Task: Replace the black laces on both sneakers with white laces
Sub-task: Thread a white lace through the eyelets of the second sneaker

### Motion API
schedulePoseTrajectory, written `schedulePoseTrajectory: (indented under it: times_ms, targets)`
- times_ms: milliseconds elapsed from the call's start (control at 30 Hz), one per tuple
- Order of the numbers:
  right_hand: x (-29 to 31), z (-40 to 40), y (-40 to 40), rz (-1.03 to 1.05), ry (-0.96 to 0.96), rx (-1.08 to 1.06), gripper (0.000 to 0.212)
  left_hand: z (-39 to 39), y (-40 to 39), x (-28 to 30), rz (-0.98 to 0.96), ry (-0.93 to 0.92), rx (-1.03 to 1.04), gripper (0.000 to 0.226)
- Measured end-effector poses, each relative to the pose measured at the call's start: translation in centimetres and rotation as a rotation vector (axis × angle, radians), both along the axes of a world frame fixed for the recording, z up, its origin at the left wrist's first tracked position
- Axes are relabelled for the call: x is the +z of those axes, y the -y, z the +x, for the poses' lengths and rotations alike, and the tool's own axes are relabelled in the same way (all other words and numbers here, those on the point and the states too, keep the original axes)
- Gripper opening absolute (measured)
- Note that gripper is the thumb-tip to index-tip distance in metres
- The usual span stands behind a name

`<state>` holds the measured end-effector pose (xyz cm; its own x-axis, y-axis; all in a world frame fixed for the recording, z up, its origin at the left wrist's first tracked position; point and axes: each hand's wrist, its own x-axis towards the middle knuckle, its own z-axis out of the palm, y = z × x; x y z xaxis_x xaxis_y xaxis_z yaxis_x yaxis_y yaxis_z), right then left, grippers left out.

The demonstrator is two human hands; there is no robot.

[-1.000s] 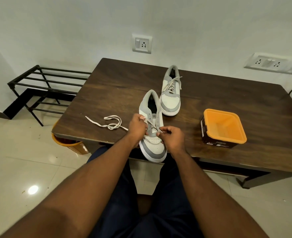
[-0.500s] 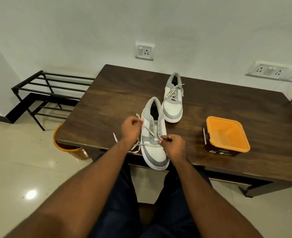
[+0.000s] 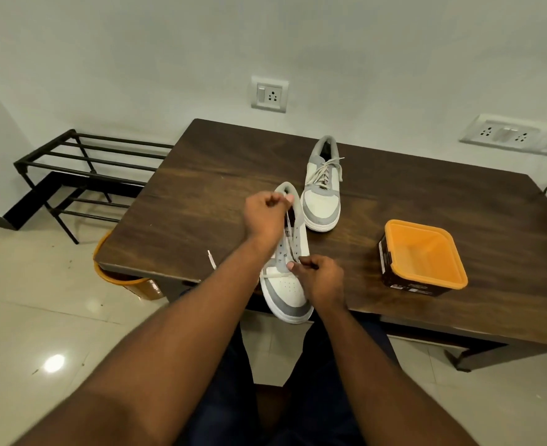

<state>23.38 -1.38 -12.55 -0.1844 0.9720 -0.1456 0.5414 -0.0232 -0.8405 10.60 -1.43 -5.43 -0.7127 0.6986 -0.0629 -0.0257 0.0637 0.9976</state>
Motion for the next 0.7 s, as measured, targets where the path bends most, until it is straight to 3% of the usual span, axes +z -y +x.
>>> schedulePoseTrajectory:
  times_ms: [133,200,233,333,400,467,600,633,700]
  targets:
    - [-0.1,0.1,0.1,0.012,0.004,-0.01,0.021,-3.9,-4.3,7.7,0.28,-0.045,0.125,0.017]
    - [0.1,0.2,0.2,0.008,0.0,-0.009,0.019,-5.9,-6.5,9.6,0.309,-0.097,0.119,0.014]
    - [0.1,0.2,0.2,-0.002,-0.001,-0.01,0.02,-7.0,-7.4,9.5,0.273,-0.081,0.079,0.006]
    - [0.3,0.3,0.3,-0.01,-0.003,0.005,0.023,-10.1,-7.7,6.9,-0.116,0.054,-0.187,0.077]
    - [0.3,0.3,0.2,-0.002,0.01,0.014,0.025,-10.5,-6.0,4.8,-0.4,0.009,-0.35,0.095]
    - [0.2,0.3,0.1,-0.004,0.014,0.019,0.026,-9.0,-4.1,2.3,-0.412,-0.074,-0.303,0.086]
    - [0.0,0.2,-0.1,0.006,0.028,0.021,0.025,-4.3,0.2,-3.4,-0.242,-0.064,-0.078,0.016]
    - [-0.1,0.2,-0.1,0.015,0.032,0.022,0.025,-3.3,1.3,-4.6,-0.254,-0.074,-0.07,0.007]
    - [-0.3,0.2,0.0,0.041,0.047,0.027,0.025,-1.2,3.4,-6.4,-0.271,-0.13,-0.07,0.015]
